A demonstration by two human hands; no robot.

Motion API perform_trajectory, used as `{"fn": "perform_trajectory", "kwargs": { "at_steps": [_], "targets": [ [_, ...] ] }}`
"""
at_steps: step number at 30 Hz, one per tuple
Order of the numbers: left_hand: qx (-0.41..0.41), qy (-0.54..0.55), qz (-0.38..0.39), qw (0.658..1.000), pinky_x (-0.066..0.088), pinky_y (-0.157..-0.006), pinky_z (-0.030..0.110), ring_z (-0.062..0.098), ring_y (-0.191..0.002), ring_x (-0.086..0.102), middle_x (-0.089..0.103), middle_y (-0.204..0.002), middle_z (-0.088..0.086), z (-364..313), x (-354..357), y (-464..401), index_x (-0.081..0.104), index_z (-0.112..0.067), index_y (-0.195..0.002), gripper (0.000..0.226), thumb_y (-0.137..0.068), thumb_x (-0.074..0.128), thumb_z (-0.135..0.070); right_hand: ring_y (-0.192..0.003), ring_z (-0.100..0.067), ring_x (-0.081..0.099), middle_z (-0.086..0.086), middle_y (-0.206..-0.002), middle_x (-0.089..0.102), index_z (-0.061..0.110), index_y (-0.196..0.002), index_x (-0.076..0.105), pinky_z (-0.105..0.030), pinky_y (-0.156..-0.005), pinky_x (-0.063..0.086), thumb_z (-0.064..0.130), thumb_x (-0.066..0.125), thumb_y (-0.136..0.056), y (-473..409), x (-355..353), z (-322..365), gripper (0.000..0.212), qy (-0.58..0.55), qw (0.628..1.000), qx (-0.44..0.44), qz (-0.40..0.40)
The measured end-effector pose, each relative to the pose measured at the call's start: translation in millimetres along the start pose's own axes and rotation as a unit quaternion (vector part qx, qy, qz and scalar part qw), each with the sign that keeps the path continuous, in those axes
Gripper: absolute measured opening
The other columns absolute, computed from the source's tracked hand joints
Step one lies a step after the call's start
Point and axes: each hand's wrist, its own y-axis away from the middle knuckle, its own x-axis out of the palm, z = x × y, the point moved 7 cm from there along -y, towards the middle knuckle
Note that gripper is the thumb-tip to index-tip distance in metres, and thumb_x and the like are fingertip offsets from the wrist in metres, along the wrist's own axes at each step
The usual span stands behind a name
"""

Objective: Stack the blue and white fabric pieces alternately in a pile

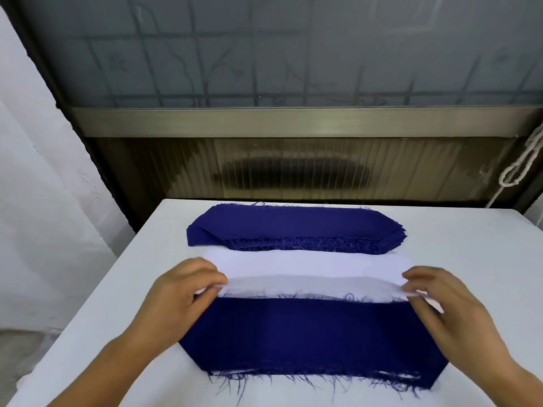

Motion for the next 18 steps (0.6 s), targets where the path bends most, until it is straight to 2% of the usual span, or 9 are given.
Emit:
{"fn": "perform_trajectory", "kwargs": {
  "at_steps": [2, 5, 8, 14, 18],
  "targets": [
    [0.058, -0.027, 0.027, 0.998, 0.047, -0.071, 0.02, 0.005, -0.082, 0.059, 0.062, -0.093, -0.013, -4.9, 11.8, 15.6, 0.074, -0.02, -0.091, 0.037, -0.098, 0.043, -0.04, -0.103, -0.009, 0.055, 0.005, -0.106, 0.065, 0.011, -0.085, 0.071, -0.017, -0.092, 0.038, 0.03, 0.041, -0.098, 17.0, 6.8, -0.1, 0.038, 0.033, 0.996, -0.078, -0.006],
    [0.11, -0.056, 0.093, 0.988, 0.047, -0.067, 0.024, 0.011, -0.076, 0.06, 0.063, -0.091, -0.009, -7.3, 37.5, 40.9, 0.073, -0.021, -0.089, 0.043, -0.102, 0.033, -0.032, -0.101, -0.013, 0.056, -0.001, -0.102, 0.069, 0.01, -0.081, 0.074, -0.026, -0.092, 0.041, 0.03, 0.037, -0.101, 39.9, 25.3, -2.1, 0.047, 0.047, 0.989, -0.14, 0.029],
    [0.095, -0.058, 0.129, 0.985, 0.048, -0.066, 0.024, 0.011, -0.075, 0.061, 0.062, -0.091, -0.012, -4.3, 49.9, 51.2, 0.072, -0.024, -0.09, 0.027, -0.09, 0.046, -0.021, -0.1, -0.008, 0.057, 0.003, -0.1, 0.069, 0.013, -0.08, 0.076, -0.023, -0.088, 0.043, 0.031, 0.035, -0.101, 50.9, 34.8, -3.7, 0.049, 0.031, 0.989, -0.137, 0.047],
    [0.084, -0.055, 0.153, 0.983, 0.05, -0.063, 0.024, 0.008, -0.073, 0.059, 0.062, -0.089, -0.013, -7.0, 47.3, 47.9, 0.072, -0.025, -0.089, 0.026, -0.085, 0.048, -0.018, -0.096, -0.002, 0.057, 0.008, -0.096, 0.068, 0.015, -0.078, 0.074, -0.02, -0.084, 0.045, 0.035, 0.034, -0.101, 52.8, 31.5, -6.8, 0.051, 0.008, 0.994, -0.104, 0.039],
    [0.076, -0.045, 0.164, 0.982, 0.05, -0.062, 0.023, 0.008, -0.073, 0.058, 0.061, -0.088, -0.013, -8.2, 46.1, 49.6, 0.072, -0.025, -0.089, 0.026, -0.085, 0.048, -0.018, -0.093, -0.002, 0.057, 0.009, -0.092, 0.066, 0.013, -0.075, 0.073, -0.018, -0.082, 0.045, 0.03, 0.037, -0.098, 54.7, 30.5, -4.9, 0.046, 0.006, 0.995, -0.098, 0.032]
  ]
}}
